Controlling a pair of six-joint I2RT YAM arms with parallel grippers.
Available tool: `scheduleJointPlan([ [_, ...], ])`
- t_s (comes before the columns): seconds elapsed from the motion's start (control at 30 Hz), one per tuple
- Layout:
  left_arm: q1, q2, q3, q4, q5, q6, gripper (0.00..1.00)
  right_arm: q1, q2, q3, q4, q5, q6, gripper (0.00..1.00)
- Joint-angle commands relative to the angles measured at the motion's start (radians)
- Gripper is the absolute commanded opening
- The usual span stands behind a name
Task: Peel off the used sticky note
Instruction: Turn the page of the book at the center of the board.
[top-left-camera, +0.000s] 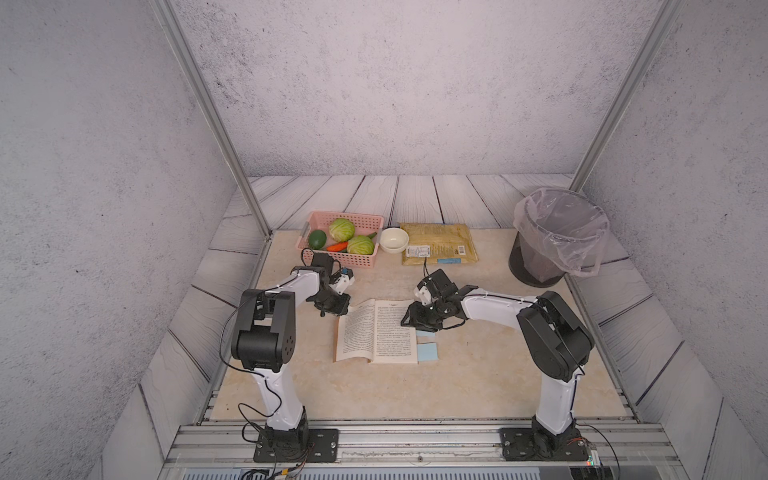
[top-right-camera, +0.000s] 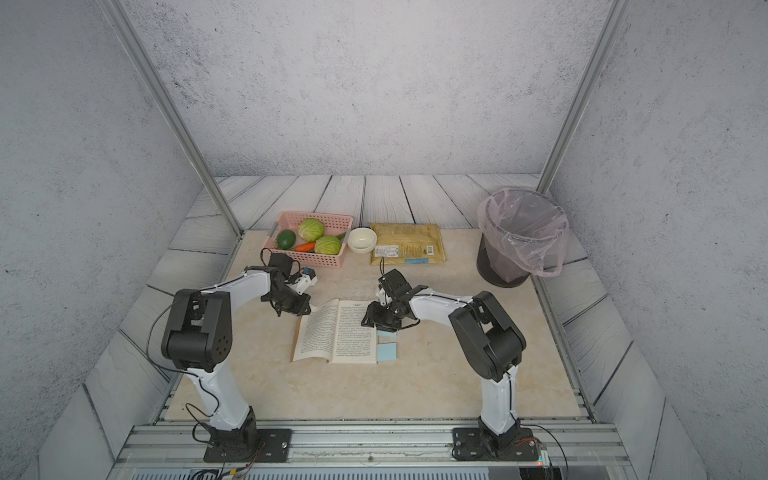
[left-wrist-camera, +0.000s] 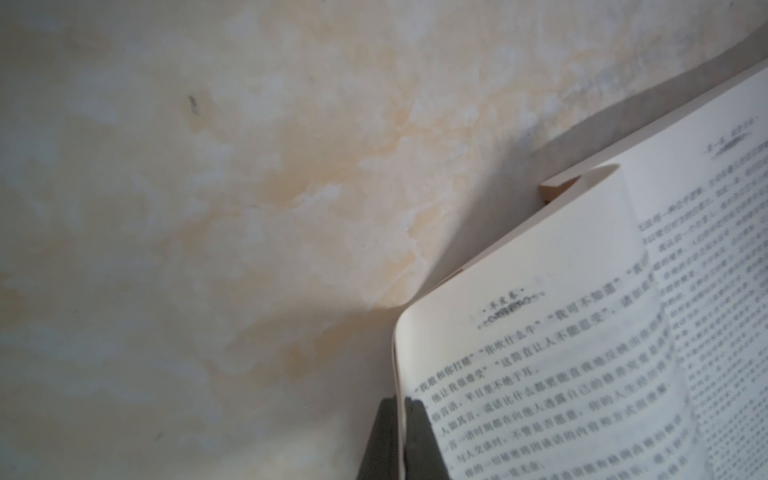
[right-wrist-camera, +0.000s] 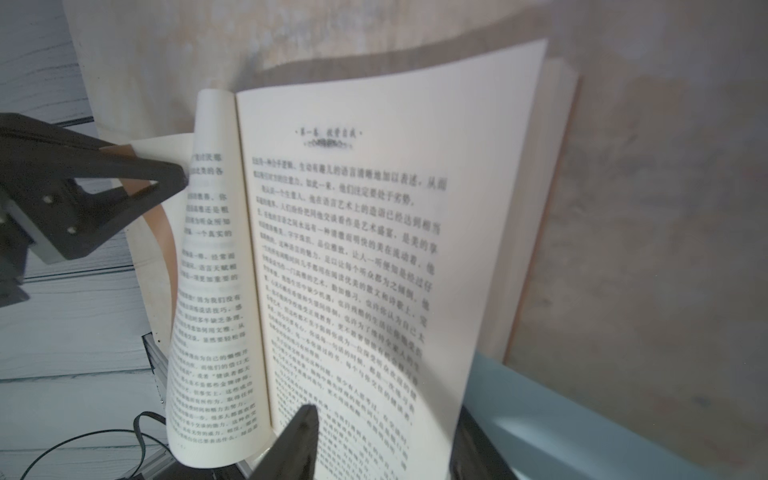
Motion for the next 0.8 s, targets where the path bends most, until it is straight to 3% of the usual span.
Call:
scheduleJointPlan([
  [0.0, 0.004, 0.014, -0.011, -0.036, 0.0, 0.006, 0.0, 0.008, -0.048, -0.023, 0.053, -0.047, 0.036, 0.52],
  [0.77, 0.004, 0.018, -0.01, -0.037, 0.002, 0.006, 0.0, 0.047, 0.003, -0.038, 0.126, -0.116, 0.038, 0.55],
])
